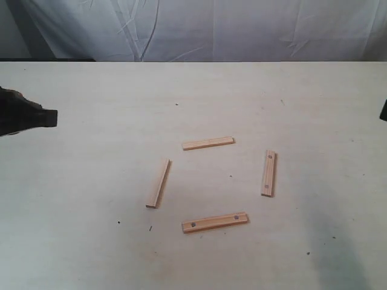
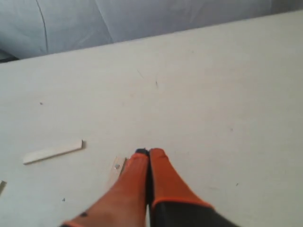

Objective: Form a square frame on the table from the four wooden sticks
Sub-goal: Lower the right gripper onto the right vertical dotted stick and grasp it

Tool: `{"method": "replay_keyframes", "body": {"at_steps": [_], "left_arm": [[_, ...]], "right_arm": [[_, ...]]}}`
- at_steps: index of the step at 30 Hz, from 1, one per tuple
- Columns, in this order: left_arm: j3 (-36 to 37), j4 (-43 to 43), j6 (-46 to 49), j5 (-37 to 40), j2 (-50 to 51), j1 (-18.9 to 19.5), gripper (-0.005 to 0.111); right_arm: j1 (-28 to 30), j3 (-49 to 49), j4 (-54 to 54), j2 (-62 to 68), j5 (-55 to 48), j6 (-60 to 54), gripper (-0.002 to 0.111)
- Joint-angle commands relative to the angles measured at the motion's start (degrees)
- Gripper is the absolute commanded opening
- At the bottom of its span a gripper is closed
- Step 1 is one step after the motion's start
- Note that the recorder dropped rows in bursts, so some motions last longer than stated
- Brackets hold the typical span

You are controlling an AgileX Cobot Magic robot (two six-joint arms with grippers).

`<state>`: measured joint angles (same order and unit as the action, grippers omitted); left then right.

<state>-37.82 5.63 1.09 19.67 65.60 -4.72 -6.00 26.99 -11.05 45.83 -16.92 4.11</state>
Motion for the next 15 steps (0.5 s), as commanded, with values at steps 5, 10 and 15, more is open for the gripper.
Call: {"method": "replay_keyframes", "body": {"at_steps": [5, 10, 15], "left_arm": [[-6.08, 1.4, 0.38, 3.44, 15.36, -4.03, 0.0], [-8.12, 1.53, 0.38, 2.41, 20.42, -7.37, 0.0], [-8.34, 6.97, 0.38, -1.07, 21.04, -7.85, 0.0]], "right_arm": [[0.09, 11.81, 0.04, 19.96, -9.64, 0.0, -0.001], [-4.53, 18.84, -1.83, 33.35, -14.03, 0.0, -0.001], [-11.86, 24.3, -2.5, 45.02, -14.26, 0.88, -0.001]]}}
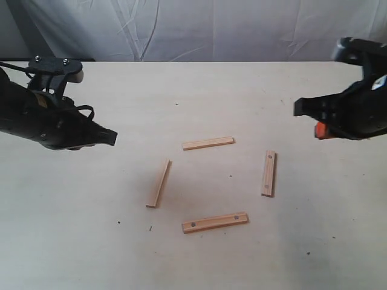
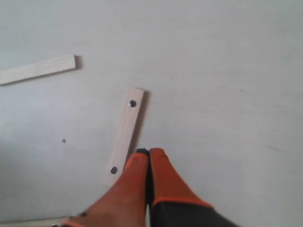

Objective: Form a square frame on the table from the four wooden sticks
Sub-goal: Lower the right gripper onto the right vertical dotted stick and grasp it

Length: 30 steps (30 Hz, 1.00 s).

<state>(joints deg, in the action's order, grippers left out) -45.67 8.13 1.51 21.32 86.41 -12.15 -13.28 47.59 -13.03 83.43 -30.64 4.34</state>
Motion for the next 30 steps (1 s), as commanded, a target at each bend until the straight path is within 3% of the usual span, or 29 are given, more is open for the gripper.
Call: {"method": "replay_keyframes", "body": {"at_steps": [1, 4, 11, 19, 30], "left_arm": [[-0.5, 6.28, -0.04, -2.91, 0.23, -0.43, 0.0], [-0.5, 6.9, -0.15, -3.15, 0.23, -0.43, 0.0], [-0.5, 8.17, -1.51, -4.73, 0.23, -0.43, 0.0], [-0.5, 8.68, -1.51, -5.96, 0.23, -0.43, 0.0], [-0.5, 8.96, -1.51, -8.12, 0.23, -0.43, 0.0]], "right_arm": [[-5.36, 4.45, -0.53, 9.54, -0.54, 0.81, -0.001], [-6.37, 6.81, -0.53, 14.55, -0.54, 2.7, 0.004], [-6.76, 7.6, -0.4, 20.01, 0.29, 6.24, 0.049], [-7.69, 7.6, 0.65, 22.43, 2.14, 11.73, 0.05], [-11.55, 7.72, 16.22, 22.67, 1.39, 30.9, 0.05]]}}
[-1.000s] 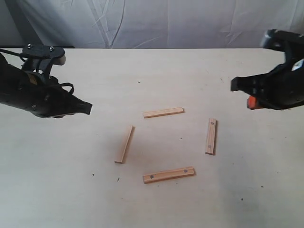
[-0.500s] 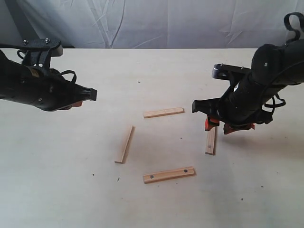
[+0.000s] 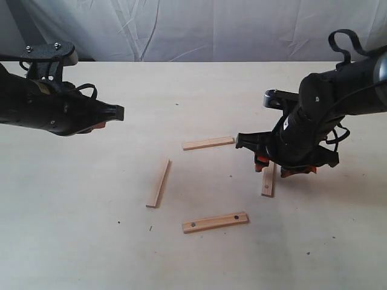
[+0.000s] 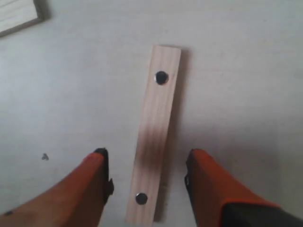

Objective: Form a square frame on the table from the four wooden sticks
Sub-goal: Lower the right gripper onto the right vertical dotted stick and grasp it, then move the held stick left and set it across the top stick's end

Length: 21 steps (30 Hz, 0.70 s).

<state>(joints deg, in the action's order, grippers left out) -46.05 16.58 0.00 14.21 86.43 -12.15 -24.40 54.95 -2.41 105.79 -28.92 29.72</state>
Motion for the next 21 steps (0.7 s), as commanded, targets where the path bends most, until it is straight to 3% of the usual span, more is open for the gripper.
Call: {"method": "replay_keyframes", "body": {"at_steps": [1, 11, 13, 17, 21], "left_arm": [[-0.12, 0.5, 0.0, -1.01, 0.21, -0.43, 0.0], [-0.12, 0.61, 0.0, -0.99, 0.21, -0.43, 0.0], [-0.12, 0.61, 0.0, -0.99, 0.21, -0.43, 0.0], [-0.12, 0.6, 0.0, -1.15, 0.21, -0.43, 0.0], [-0.12, 0.6, 0.0, -1.24, 0.21, -0.43, 0.0]], "right_arm": [[-0.42, 0.36, 5.6, 0.56, -0.32, 5.89, 0.05], [-2.86, 0.36, 5.09, 4.44, 1.49, 6.02, 0.049], [-3.02, 0.36, 5.46, 4.76, 1.64, 6.02, 0.038], [-3.02, 0.36, 6.0, 4.66, 0.68, 4.59, -0.001], [-3.02, 1.7, 6.0, 3.63, -1.01, 1.69, 0.0]]}}
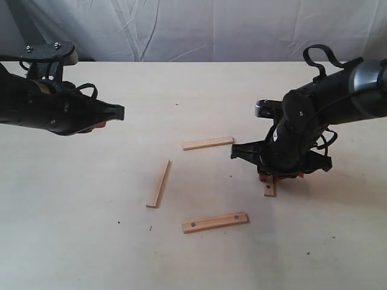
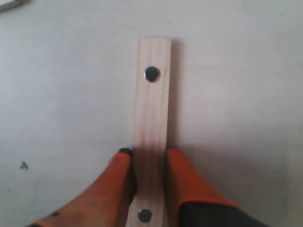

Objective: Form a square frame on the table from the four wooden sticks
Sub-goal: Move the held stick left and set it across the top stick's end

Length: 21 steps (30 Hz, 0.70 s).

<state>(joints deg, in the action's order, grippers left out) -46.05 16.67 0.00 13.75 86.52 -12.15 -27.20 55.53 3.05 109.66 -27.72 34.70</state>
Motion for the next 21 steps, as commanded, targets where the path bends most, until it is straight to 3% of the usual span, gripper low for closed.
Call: {"method": "replay_keyframes", "body": {"at_steps": [1, 8, 21], "left_arm": [[-0.12, 0.51, 0.0, -0.91, 0.12, -0.43, 0.0], [-0.12, 1.34, 0.0, -3.55, 0.12, -0.43, 0.0], [-0.12, 1.97, 0.0, -5.89, 0.12, -0.43, 0.0]], "right_arm": [[-0.22, 2.2, 0.54, -0.89, -3.4, -4.96, 0.0], [-0.22, 8.66, -11.8, -2.93, -5.8, -26.03, 0.0], [-0.22, 8.75, -14.09, 3.54, 2.02, -29.33, 0.0]]}}
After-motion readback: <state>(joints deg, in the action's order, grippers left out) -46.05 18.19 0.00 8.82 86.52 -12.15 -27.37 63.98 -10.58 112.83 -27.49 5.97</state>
